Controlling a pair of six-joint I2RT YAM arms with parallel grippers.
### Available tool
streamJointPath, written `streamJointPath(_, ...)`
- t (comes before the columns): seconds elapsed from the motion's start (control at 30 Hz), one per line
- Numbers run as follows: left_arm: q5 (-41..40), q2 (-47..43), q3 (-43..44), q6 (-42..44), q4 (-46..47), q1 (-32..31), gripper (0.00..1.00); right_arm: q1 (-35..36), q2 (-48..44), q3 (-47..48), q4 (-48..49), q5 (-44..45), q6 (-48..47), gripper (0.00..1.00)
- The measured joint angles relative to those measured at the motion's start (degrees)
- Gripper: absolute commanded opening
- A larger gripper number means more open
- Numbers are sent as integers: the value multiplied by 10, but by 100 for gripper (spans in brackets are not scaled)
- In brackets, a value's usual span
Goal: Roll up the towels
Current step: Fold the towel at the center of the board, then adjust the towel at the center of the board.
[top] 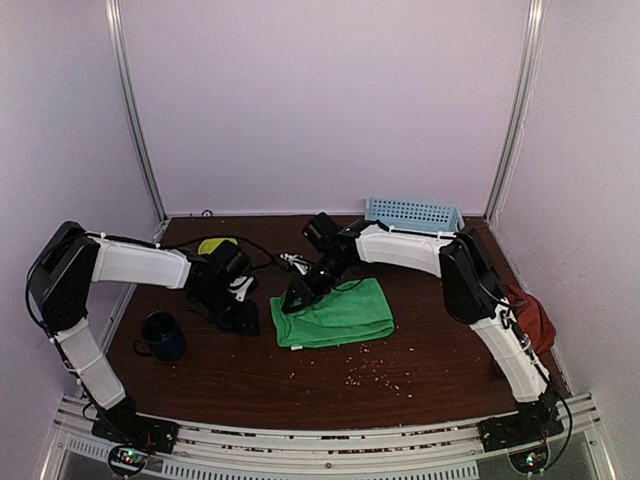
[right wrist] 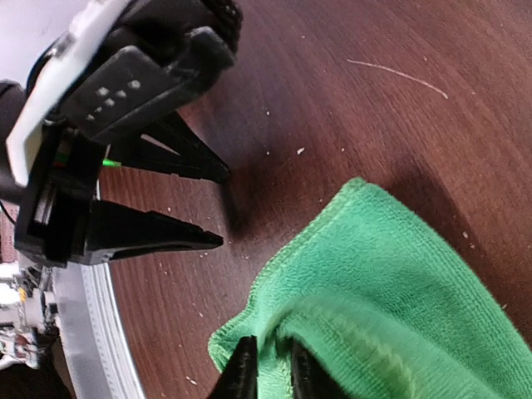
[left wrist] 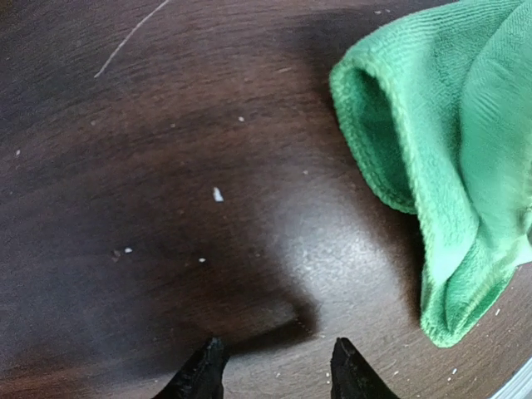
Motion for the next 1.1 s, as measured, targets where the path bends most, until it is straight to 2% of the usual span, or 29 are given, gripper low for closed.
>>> streamJointPath(0.1,-7,-3,-2,-3,-1,2,49,0,0,8,-4,8,-2,41)
streamJointPath(0.33,-36,-29,7,-8,-11,5,49,-12,-64,1,-12,-6,-20,42)
streamJointPath(0.4,-42,-34,20,-7,-13,5,50,-17,-108,-23,-12,-7,-30,39)
streamJointPath(0.53,-43,-38,54,2,-6,5,53,-29,-201,-98,0,10,-56,27)
streamJointPath(0.63,-34,-31,90,12,2,8,53,-39,-244,-162,9,40,-85,24)
streamJointPath(0.8,15,24,158,20,47,20,49,-46,-233,-239,28,78,-112,30)
streamJointPath(0.97,79,90,183,26,81,33,49,-41,-177,-244,43,89,-121,33)
streamJointPath(1.1,118,109,176,30,86,42,45,-32,-145,-234,46,93,-126,33)
